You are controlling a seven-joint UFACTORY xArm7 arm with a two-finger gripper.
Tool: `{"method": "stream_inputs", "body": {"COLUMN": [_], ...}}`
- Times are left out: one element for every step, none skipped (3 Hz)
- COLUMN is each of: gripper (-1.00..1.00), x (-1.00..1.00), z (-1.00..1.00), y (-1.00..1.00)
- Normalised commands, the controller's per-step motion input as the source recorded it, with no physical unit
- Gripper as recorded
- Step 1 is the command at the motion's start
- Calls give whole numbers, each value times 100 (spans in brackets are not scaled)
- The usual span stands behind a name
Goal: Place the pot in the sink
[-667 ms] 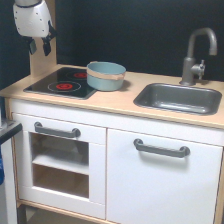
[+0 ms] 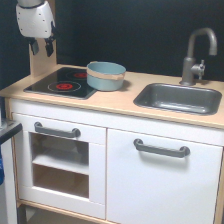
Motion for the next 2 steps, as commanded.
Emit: {"method": "stream_inputs", "body": {"gripper": [100, 100], "x": [55, 83], "z": [-9, -5], "y": [28, 43]}}
